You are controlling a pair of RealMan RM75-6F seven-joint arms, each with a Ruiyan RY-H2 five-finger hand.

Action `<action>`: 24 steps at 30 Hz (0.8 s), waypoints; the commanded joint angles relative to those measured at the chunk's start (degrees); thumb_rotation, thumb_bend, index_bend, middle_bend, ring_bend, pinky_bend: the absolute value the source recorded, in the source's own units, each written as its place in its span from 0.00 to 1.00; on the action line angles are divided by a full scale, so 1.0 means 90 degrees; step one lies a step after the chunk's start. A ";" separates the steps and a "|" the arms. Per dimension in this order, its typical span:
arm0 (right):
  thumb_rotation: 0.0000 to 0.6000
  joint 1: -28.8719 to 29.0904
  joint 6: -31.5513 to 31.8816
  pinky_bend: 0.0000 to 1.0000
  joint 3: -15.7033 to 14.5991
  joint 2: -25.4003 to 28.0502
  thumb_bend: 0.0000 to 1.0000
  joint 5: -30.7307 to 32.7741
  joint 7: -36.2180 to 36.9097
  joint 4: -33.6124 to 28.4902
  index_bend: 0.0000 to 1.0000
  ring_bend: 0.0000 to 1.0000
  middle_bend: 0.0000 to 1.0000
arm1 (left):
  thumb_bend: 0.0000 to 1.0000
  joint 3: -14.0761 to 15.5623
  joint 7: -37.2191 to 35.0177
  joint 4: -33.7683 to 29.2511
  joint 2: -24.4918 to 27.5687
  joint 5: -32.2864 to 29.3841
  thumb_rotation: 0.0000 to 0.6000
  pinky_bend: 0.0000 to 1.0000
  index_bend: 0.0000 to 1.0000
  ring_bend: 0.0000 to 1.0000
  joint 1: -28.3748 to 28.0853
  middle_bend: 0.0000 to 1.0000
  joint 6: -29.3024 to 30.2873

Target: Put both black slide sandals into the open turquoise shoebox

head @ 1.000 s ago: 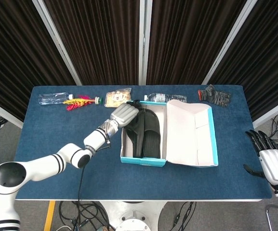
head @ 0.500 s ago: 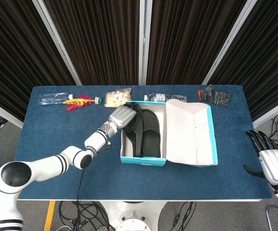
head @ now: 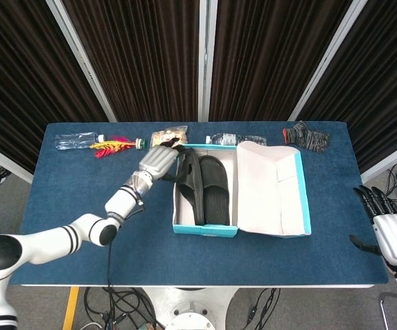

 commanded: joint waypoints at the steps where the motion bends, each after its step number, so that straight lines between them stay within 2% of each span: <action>1: 1.00 -0.0033 0.0029 0.18 -0.0002 0.0001 0.09 0.0028 0.0070 0.0049 0.00 0.00 0.06 | 0.40 -0.0114 -0.0634 -0.0544 0.0543 0.0329 0.83 0.18 0.24 0.03 0.0742 0.20 0.0762; 4: 1.00 -0.0063 0.0032 0.18 0.0005 -0.0027 0.09 0.0094 0.0189 0.0154 0.00 0.00 0.06 | 0.40 0.0013 -0.0867 -0.0766 0.0862 0.0510 0.83 0.18 0.24 0.03 0.1346 0.20 0.1409; 7: 1.00 -0.0070 0.0016 0.18 0.0025 -0.0094 0.09 0.0148 0.0380 0.0301 0.00 0.00 0.06 | 0.39 0.0275 -0.0907 -0.0886 0.1140 0.0741 0.84 0.18 0.24 0.03 0.1952 0.20 0.2049; 11: 1.00 -0.0067 -0.0088 0.18 0.0033 -0.0195 0.09 0.0265 0.0595 0.0516 0.00 0.00 0.05 | 0.32 0.0627 -0.0880 -0.0938 0.1383 0.1012 1.00 0.18 0.24 0.03 0.2764 0.20 0.2953; 16: 1.00 -0.0088 -0.0130 0.11 0.0031 -0.0345 0.09 0.0344 0.0672 0.0664 0.00 0.00 0.02 | 0.25 0.1108 -0.0539 -0.0940 0.1574 0.1351 1.00 0.17 0.24 0.03 0.3727 0.20 0.4028; 24: 1.00 -0.0303 0.0201 0.10 0.0010 -0.0584 0.09 0.0362 0.0490 0.0675 0.00 0.00 0.02 | 0.24 0.1620 -0.0315 -0.1518 0.1902 0.1856 1.00 0.17 0.24 0.03 0.4940 0.20 0.5187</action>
